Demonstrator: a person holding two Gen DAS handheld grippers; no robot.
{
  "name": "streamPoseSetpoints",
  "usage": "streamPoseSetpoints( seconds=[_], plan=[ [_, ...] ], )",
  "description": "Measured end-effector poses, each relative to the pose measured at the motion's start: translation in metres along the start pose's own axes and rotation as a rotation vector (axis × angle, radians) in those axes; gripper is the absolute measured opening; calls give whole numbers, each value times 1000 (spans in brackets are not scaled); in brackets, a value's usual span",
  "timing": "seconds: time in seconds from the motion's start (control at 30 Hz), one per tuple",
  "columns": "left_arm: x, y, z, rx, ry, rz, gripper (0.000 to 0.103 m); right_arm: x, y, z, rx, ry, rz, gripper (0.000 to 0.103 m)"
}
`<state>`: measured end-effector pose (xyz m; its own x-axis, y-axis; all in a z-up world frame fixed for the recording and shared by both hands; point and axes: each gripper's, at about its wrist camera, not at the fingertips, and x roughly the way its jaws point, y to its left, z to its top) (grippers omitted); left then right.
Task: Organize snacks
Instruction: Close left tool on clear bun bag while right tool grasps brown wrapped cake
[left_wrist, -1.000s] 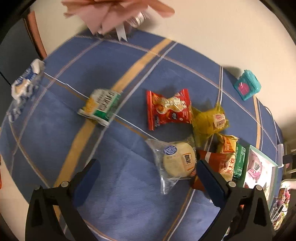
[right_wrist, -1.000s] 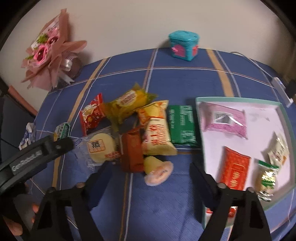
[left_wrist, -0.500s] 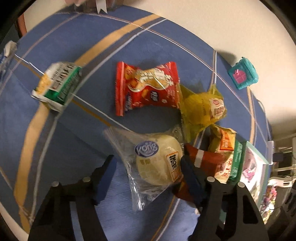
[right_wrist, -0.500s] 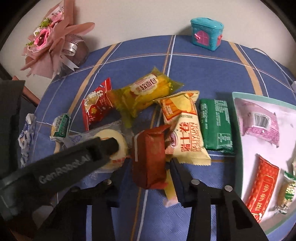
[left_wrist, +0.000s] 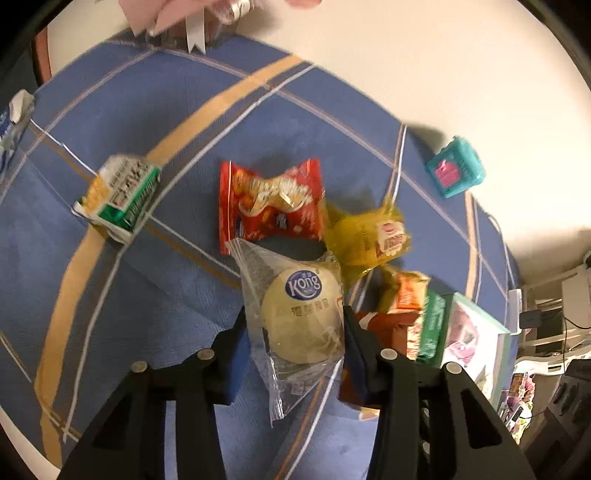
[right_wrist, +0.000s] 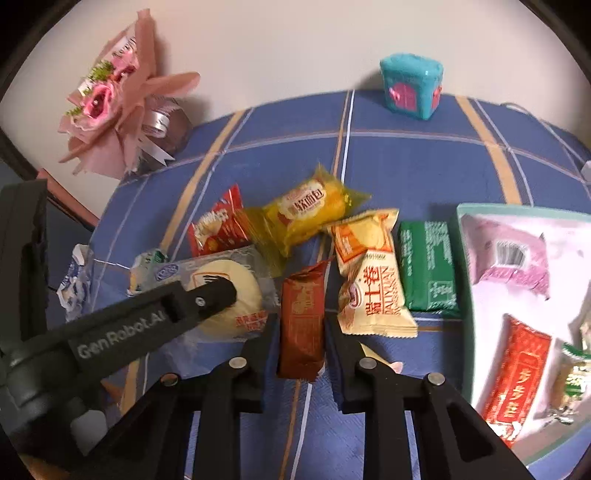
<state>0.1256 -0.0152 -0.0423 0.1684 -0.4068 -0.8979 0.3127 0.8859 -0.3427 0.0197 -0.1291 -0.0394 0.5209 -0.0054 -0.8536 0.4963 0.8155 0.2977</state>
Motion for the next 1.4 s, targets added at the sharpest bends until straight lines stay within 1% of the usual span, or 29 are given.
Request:
streamPoseSetpoints(
  seconds=[0.27,0.3,0.4,0.47,0.57,0.67,0.8,0.97,1.03,1.07,1.1,1.13,1.17,1.2,1.37,1.4],
  plan=[
    [-50,-4,3,18,-107,-22,47,-41,-7,9,19,-73,32,25],
    [-53,-5,3,17,-114,-24,47,-45,-8,10,18,-82,38,18],
    [-60,-10,2,21,-130,-32,47,-60,-10,12,13,-107,49,18],
    [-63,-12,-1,28,-134,-27,47,-62,-9,12,-3,-106,47,18],
    [-58,-13,-4,28,-120,-7,47,-56,-11,10,-4,-80,40,18],
    [-46,-10,-6,15,-84,15,47,-42,-13,5,3,-28,40,18],
    [-35,7,-7,-16,-52,62,47,-19,-4,-3,-18,40,55,18],
    [-31,35,-9,-80,-28,91,48,9,9,-16,-45,135,62,19],
    [-28,44,-11,-108,-17,100,48,19,14,-22,-58,172,64,23],
    [-27,48,-12,-121,-9,101,48,21,15,-25,-61,180,66,28],
    [-26,52,-12,-134,-1,98,48,24,17,-27,-66,192,68,35],
    [-24,55,-13,-144,5,94,48,26,19,-29,-71,203,69,39],
    [-23,58,-14,-154,11,89,48,29,21,-32,-80,214,67,48],
    [-23,60,-14,-160,14,88,48,31,24,-35,-92,221,61,53],
    [-20,66,-15,-178,24,81,48,43,36,-45,-150,254,6,53],
    [-20,67,-16,-180,25,81,48,46,38,-48,-167,259,-17,53]
  ],
)
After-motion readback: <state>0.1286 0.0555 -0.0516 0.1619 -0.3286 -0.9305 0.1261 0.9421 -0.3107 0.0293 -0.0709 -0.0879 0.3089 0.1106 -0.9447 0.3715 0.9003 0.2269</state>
